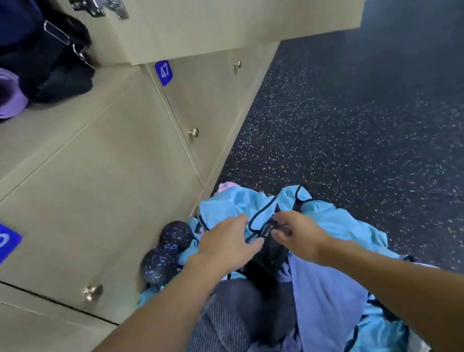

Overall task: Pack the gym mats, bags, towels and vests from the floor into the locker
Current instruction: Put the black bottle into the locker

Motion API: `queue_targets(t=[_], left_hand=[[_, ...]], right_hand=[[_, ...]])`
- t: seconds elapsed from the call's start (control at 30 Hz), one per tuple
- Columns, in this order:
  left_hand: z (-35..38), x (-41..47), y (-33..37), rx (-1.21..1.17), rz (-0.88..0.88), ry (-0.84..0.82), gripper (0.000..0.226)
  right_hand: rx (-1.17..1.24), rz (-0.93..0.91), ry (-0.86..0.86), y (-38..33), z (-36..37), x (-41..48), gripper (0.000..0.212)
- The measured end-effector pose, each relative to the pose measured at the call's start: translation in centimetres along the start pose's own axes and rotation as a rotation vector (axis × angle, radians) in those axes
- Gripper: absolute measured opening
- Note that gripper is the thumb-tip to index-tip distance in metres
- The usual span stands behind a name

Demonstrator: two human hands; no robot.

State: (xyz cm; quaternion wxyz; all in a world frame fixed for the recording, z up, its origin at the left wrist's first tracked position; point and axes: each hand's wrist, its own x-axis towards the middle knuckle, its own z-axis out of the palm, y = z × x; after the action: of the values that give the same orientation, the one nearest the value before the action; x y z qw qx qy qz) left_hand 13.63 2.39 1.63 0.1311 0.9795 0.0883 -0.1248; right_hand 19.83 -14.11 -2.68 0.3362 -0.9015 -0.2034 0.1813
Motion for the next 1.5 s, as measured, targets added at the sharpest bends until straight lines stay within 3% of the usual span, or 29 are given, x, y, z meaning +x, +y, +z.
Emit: queue_targets(t=[0.03,0.13,0.2,0.33,0.5,0.7,0.77,0.87,1.0,1.17,1.27,1.37,1.5], left_hand=[[1.8,0.8,0.1,-0.003,-0.007,-0.036,0.053],[6.2,2.9,-0.1,-0.033,-0.037,-0.123,0.056],[8.2,3.8,-0.2,-0.05,-0.062,-0.162,0.062],[10.0,4.7,0.1,-0.132,-0.115,-0.159,0.084],[9.5,4.5,0.5,-0.192,-0.183,-0.093,0.087],[5.2,1.9,0.2,-0.295,-0.129,0.14,0.083],[3.1,0.9,-0.2,-0.371,-0.107,0.232,0.086],[-1.0,-1.1,-0.9,-0.543,-0.057,0.381,0.082],[-7.2,-4.0,-2.1,-0.632,0.035,0.518,0.077],[-15.3,-7.4,-5.5,-0.539,0.125,0.53,0.081],[-19.9,-8.6,-8.9,-0.36,0.029,0.619,0.076],[-22.7,-8.8,-12.5,-0.089,-0.187,0.685,0.062],[-22.8,-7.7,-14.6,0.044,-0.365,0.6,0.061]], right_hand=[[0.013,0.029,-0.017,1.5,1.1,-0.1,0.012],[0.016,0.077,-0.071,5.0,3.7,0.2,0.048],[0.032,0.101,-0.1,6.4,4.7,0.7,0.055],[0.092,0.118,-0.057,7.5,5.8,1.5,0.053],[0.232,0.133,0.013,7.1,5.7,1.9,0.052],[0.722,0.246,0.131,2.3,3.5,2.0,0.049],[0.87,0.189,0.119,-0.6,2.0,2.1,0.059],[0.975,0.061,0.133,-5.7,-0.5,1.9,0.09],[0.988,-0.157,0.14,-13.0,-3.6,1.3,0.086],[0.886,-0.361,0.194,-21.3,-6.6,2.0,0.106],[0.794,-0.494,0.269,-26.0,-7.8,3.1,0.105],[0.746,-0.585,0.29,-29.7,-8.3,4.9,0.106],[0.606,-0.65,0.398,-33.2,-8.1,7.7,0.111]])
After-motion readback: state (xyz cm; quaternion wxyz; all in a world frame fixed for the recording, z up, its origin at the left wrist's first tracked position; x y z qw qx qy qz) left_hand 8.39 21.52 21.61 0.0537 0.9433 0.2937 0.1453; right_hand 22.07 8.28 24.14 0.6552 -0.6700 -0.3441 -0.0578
